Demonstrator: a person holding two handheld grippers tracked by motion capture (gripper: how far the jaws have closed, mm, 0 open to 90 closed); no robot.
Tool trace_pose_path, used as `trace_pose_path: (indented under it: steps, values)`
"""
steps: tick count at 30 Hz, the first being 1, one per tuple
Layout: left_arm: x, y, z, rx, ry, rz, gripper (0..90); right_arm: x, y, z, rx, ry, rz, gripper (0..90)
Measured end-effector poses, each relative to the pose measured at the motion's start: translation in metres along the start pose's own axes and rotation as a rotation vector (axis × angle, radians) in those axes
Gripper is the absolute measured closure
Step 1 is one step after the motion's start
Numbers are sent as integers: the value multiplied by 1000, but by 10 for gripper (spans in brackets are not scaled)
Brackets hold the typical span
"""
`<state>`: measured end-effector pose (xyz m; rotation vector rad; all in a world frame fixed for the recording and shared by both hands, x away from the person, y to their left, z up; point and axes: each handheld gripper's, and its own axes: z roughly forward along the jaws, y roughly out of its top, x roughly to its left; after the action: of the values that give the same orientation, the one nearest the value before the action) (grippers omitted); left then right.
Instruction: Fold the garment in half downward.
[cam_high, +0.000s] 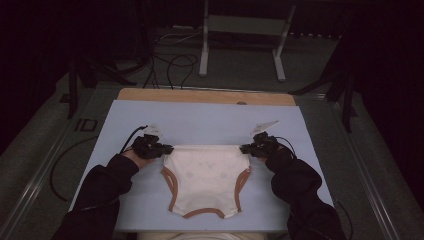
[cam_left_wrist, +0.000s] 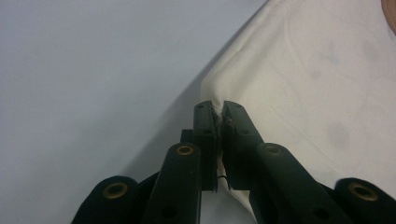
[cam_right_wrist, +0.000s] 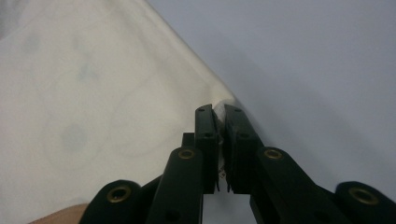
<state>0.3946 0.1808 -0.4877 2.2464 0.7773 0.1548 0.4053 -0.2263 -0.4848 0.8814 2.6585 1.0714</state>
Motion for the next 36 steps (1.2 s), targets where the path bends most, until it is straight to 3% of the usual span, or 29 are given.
trace_pose_path:
  steps: [12,36]
  values:
    - [13,11,12,7,27,1,850,-16,4,9,3,-19,27,852]
    - [34,24,27,-7,64,-38,851,-42,18,20,5,-44,79,852]
